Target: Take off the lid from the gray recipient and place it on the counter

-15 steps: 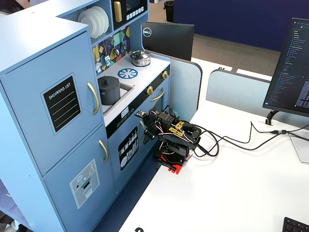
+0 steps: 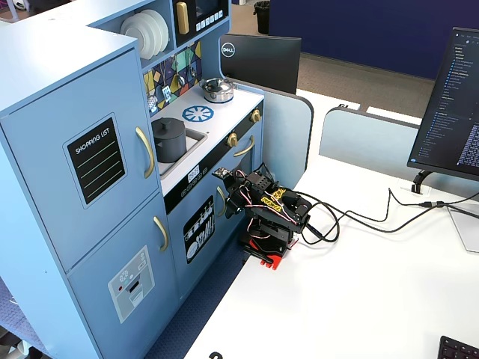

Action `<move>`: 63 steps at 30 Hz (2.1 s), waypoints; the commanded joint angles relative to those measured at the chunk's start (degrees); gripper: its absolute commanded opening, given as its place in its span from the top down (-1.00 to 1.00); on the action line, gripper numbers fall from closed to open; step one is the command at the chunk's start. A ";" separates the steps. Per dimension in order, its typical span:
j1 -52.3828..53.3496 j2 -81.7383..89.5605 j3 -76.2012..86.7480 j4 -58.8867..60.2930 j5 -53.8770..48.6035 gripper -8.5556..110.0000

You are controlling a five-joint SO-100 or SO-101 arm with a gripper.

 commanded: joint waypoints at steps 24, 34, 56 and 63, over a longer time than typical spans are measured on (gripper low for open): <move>0.53 -23.20 -43.42 -60.21 0.97 0.66; -0.97 -32.43 -47.72 -67.85 -2.81 0.60; -0.79 -53.44 -56.60 -75.94 -3.78 0.60; -1.05 -60.38 -60.47 -79.01 -3.96 0.62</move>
